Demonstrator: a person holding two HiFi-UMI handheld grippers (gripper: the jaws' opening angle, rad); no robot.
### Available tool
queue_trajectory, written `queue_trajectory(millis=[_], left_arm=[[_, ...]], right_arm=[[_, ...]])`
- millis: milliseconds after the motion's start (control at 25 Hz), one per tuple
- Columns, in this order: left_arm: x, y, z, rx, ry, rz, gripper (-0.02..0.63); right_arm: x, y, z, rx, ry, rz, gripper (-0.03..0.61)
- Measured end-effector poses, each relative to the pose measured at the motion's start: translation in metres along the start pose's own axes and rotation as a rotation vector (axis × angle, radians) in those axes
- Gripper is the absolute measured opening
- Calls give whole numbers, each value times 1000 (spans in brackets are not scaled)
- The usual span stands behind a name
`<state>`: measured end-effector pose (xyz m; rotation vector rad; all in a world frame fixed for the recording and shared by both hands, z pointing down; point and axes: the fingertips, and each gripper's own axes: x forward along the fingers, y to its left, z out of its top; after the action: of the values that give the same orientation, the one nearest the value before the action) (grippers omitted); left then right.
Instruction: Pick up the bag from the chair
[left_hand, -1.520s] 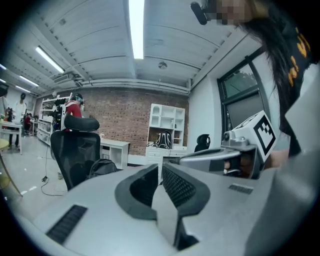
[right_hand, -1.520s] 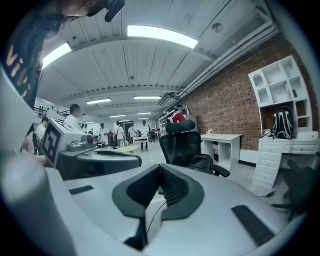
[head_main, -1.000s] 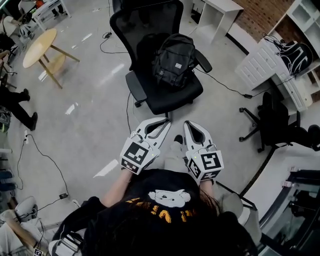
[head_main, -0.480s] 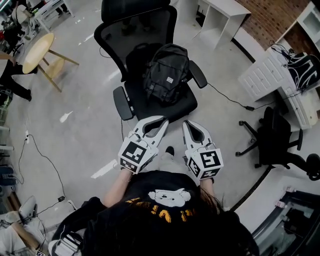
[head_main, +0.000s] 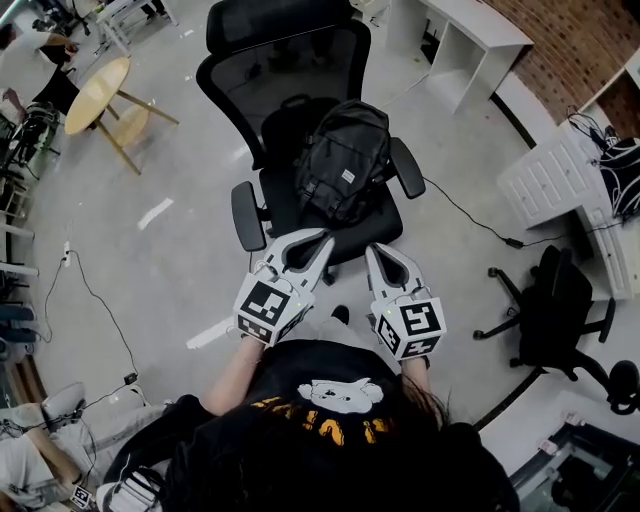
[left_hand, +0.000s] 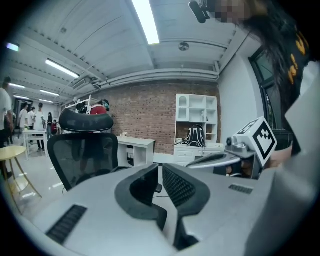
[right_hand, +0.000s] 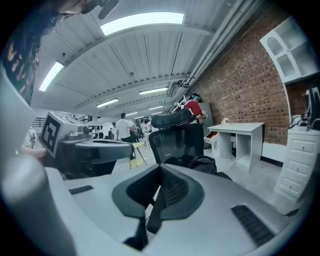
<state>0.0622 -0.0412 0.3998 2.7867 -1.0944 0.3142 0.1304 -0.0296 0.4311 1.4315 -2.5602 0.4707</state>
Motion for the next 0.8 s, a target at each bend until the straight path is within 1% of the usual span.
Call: queue_trajectory(millis=[280,520,680,800], left_arm=[[-5,9,1,-3,4,57,20],[-14,15,-2,-6,19,73,20],[-10,28,-4,-2,26,69,20],[-1,42,-5,-3,30,50,20]], right_arm=[[17,-2,3,-15,6,50,3],[31,8,4,-22,5,78,3],[48,3,2,-25,19,71,3],[65,-9,3,-25,27,45,3]])
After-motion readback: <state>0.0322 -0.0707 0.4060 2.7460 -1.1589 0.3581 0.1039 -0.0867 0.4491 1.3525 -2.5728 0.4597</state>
